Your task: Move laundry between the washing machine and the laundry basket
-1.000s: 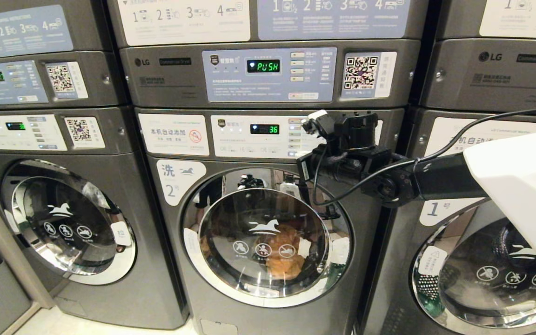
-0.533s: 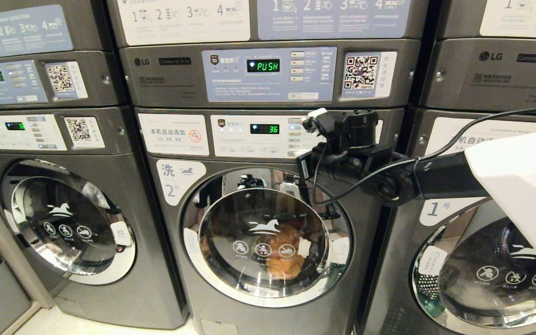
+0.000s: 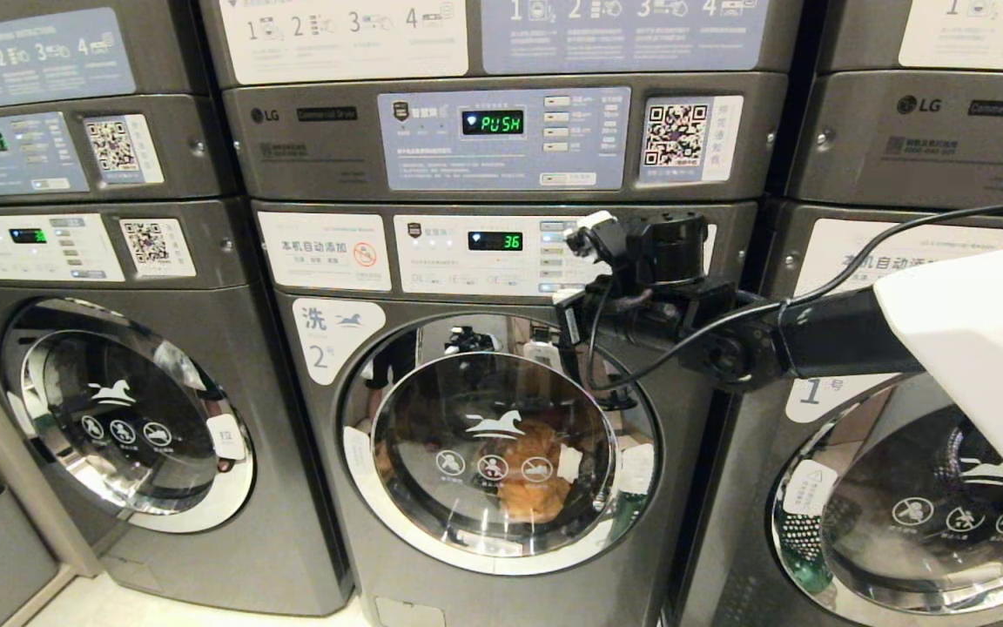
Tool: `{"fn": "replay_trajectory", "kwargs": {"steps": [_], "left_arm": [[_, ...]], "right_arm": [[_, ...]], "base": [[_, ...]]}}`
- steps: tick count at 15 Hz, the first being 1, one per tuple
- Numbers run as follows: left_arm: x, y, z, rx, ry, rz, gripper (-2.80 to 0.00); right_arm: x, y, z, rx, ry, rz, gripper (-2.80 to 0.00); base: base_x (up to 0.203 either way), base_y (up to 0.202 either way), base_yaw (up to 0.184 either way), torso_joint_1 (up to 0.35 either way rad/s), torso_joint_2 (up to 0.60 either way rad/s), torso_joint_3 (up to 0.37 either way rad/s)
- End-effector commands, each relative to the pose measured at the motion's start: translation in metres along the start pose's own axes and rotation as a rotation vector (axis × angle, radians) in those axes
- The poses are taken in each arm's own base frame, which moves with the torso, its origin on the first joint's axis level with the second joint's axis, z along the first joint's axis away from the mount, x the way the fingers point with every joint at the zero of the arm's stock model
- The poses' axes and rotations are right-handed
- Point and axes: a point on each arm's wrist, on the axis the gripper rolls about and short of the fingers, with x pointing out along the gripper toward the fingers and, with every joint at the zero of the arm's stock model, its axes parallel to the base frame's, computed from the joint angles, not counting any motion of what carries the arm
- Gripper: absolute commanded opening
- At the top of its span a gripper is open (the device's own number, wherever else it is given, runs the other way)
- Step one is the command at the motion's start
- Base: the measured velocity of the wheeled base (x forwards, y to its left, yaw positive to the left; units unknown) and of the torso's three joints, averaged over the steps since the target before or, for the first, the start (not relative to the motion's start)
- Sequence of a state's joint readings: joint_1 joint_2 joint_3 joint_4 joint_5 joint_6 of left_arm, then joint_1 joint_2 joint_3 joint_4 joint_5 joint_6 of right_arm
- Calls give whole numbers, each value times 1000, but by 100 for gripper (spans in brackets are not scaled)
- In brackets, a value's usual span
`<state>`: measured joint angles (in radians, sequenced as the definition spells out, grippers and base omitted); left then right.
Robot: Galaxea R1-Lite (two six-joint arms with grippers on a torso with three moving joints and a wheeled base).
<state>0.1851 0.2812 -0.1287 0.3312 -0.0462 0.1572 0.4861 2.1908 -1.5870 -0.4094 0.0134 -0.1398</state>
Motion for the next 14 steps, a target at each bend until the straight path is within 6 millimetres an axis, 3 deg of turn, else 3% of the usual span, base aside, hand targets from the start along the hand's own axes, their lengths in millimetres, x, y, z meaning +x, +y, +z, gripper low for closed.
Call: {"fn": "replay_trajectory", "kwargs": {"steps": [1, 3, 5, 9, 11, 14], "left_arm": [[0, 0, 0, 0, 3, 0, -280], [0, 0, 0, 0, 3, 0, -280], [0, 0, 0, -18, 3, 3, -280], [0, 0, 0, -61, 4, 11, -280], [0, 1, 0, -62, 22, 28, -280], [0, 0, 0, -46, 12, -45, -280]], "right_arm": [[-28, 13, 3, -5, 25, 36, -280], [-56, 27, 3, -9, 54, 73, -280], [-99, 31, 6, -15, 66, 92, -280], [-207, 10, 6, -7, 35, 18, -280], [-260, -7, -9, 18, 29, -133, -280], [-324, -8, -72, 56, 119, -290, -280]], "base": [[0, 0, 0, 0, 0, 0], [0, 0, 0, 0, 0, 0], [0, 0, 0, 0, 0, 0], [0, 0, 0, 0, 0, 0], [0, 0, 0, 0, 0, 0], [0, 0, 0, 0, 0, 0]]}}
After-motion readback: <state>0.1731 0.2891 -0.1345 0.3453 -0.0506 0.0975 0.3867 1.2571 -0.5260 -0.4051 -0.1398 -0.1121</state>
